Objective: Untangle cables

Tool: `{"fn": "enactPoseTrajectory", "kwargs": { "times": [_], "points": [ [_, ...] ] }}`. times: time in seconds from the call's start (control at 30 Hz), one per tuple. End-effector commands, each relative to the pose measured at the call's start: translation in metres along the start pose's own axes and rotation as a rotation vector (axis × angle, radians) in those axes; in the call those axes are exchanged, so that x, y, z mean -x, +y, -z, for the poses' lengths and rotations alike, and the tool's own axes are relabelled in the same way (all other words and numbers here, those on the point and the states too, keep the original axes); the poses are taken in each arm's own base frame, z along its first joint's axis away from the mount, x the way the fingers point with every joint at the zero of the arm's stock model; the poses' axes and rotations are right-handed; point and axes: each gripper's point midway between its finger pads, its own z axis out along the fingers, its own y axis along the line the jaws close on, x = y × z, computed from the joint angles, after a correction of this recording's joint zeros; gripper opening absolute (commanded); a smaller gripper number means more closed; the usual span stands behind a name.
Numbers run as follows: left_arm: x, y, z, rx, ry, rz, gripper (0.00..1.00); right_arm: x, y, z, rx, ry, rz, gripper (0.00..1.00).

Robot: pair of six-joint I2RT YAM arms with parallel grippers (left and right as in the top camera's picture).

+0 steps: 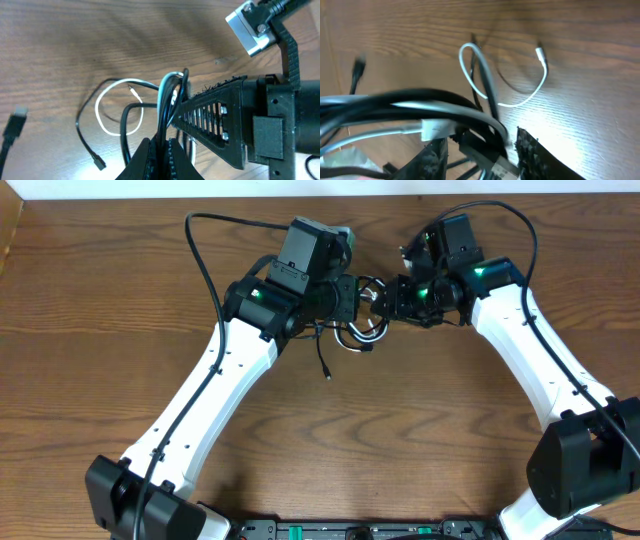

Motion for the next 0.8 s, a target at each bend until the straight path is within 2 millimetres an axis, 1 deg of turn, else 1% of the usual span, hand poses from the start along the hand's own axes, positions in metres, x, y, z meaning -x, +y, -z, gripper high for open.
{"fn": "enactPoseTrajectory", "kwargs": {
  "times": [0.0,0.17,0.3,0.4,0.5,0.53,0.6,0.67,0.7,0.73,0.77],
  "points": [
    [0.001,-0.002,0.001,-0.017,0.000,0.126,0.08,-0.002,-0.009,-0.003,-0.056,-0.012,-0.047,0.38],
    [0.003,-0.008,0.001,-0.052,-0.004,0.152,0.07,-0.006,-0.027,-0.008,-0.124,-0.015,-0.079,0.35],
    [0.007,-0.021,0.003,-0.121,-0.005,0.157,0.08,-0.014,-0.035,-0.018,-0.126,0.000,-0.094,0.35],
    [0.008,-0.023,0.003,-0.135,-0.007,0.173,0.07,-0.017,-0.040,-0.023,-0.127,0.002,-0.109,0.33],
    [0.009,-0.022,0.003,-0.130,-0.010,0.163,0.07,-0.016,-0.051,-0.022,-0.172,-0.012,-0.119,0.22],
    [0.009,-0.020,0.003,-0.125,-0.014,0.157,0.07,-0.015,-0.057,-0.020,-0.193,-0.018,-0.127,0.18],
    [0.011,-0.012,0.003,-0.093,-0.023,0.153,0.07,-0.014,-0.068,-0.016,-0.221,-0.020,-0.140,0.01],
    [0.011,0.006,0.003,-0.011,-0.037,0.164,0.08,-0.014,-0.080,-0.010,-0.241,-0.009,-0.138,0.01],
    [0.011,0.010,0.003,0.010,-0.039,0.165,0.07,-0.014,-0.084,-0.008,-0.246,-0.006,-0.141,0.01],
    [0.010,0.022,0.004,0.065,-0.041,0.173,0.07,-0.013,-0.091,-0.003,-0.251,0.003,-0.122,0.01],
    [0.009,0.027,0.004,0.089,-0.040,0.162,0.08,-0.013,-0.092,-0.001,-0.242,0.008,-0.096,0.01]
  ]
}}
